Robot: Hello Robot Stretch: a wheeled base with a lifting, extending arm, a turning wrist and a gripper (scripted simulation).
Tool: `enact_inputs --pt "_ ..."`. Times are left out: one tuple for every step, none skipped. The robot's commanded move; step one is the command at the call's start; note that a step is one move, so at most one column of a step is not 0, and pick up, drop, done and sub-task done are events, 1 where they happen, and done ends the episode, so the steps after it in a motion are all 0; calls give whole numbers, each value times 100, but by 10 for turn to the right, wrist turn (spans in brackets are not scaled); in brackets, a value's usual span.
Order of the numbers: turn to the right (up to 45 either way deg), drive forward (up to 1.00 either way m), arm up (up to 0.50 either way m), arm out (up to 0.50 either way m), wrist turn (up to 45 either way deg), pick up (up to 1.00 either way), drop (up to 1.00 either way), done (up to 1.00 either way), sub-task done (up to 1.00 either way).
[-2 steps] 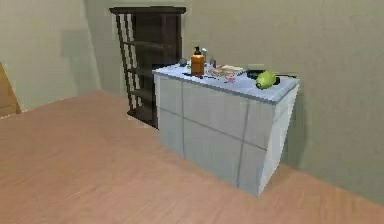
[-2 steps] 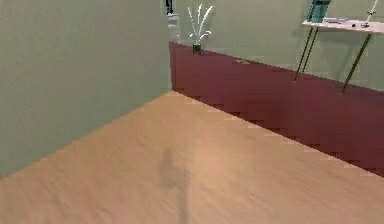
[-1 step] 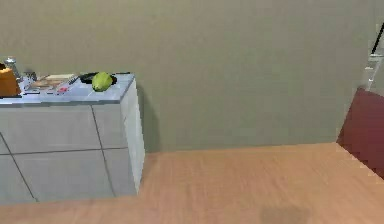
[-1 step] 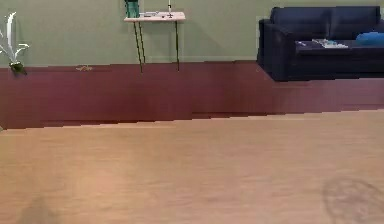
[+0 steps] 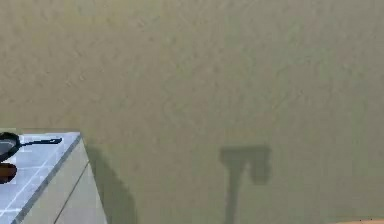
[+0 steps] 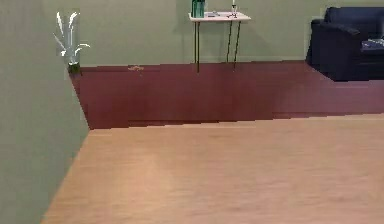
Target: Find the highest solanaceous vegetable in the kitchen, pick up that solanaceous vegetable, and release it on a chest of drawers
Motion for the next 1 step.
enact_inputs --pt "-450 0 0 0 0 0 0 0 0"
